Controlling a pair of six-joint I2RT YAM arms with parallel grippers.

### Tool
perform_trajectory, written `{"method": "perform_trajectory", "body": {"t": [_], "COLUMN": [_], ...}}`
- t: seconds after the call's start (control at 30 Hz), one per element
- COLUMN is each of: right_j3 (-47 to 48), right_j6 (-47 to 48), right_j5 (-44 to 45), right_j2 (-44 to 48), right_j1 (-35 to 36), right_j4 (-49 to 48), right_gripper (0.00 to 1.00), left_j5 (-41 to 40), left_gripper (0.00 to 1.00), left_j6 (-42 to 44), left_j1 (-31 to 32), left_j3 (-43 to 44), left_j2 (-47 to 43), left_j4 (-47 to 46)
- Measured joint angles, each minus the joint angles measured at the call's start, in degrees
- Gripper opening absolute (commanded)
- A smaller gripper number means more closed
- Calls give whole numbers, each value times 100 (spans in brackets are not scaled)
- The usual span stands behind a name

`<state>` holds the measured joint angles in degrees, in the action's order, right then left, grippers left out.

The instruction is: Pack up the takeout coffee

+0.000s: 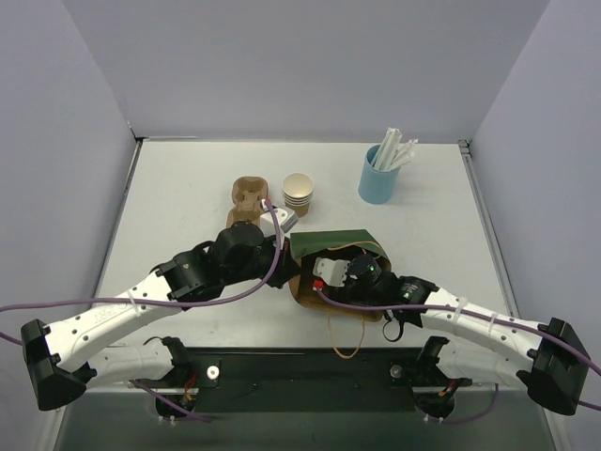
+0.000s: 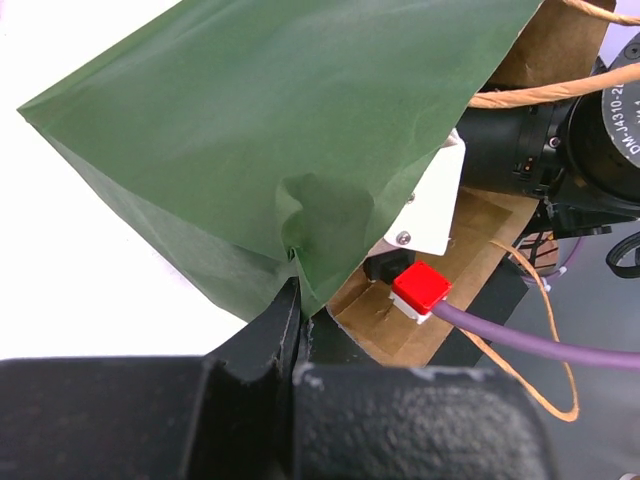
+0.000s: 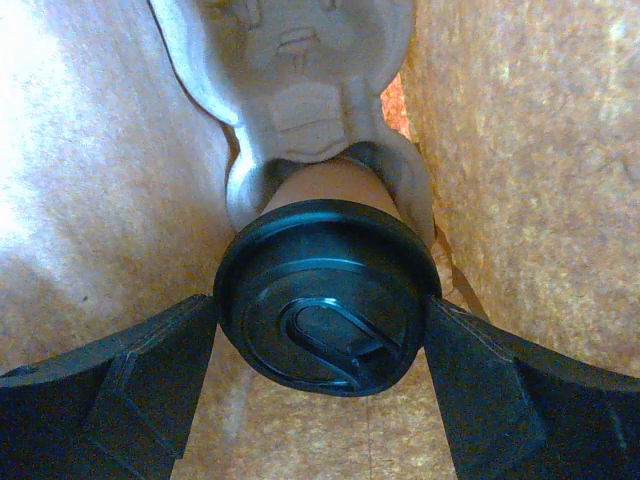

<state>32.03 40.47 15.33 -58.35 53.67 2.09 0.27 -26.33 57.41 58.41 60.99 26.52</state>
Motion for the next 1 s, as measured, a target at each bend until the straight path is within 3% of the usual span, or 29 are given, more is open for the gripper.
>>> {"method": "perform_trajectory", "body": {"t": [0.37, 0.6, 1.0], "right_j3": [142, 295, 393], "right_j6": [-133, -195, -315], "right_j5": [-133, -133, -210], "right_j2": [249, 269, 466], "right_j1": [4, 37, 42], "right_j4": [579, 809, 1010], "right_gripper": [86, 80, 87], "left_j5": [52, 63, 70], "left_gripper": [0, 0, 0], "left_j6": [2, 4, 4], "left_j1": [31, 31, 31], "left_j3": [48, 59, 59], "left_j2": [61, 70, 118], "left_j4": [-24, -22, -76]}}
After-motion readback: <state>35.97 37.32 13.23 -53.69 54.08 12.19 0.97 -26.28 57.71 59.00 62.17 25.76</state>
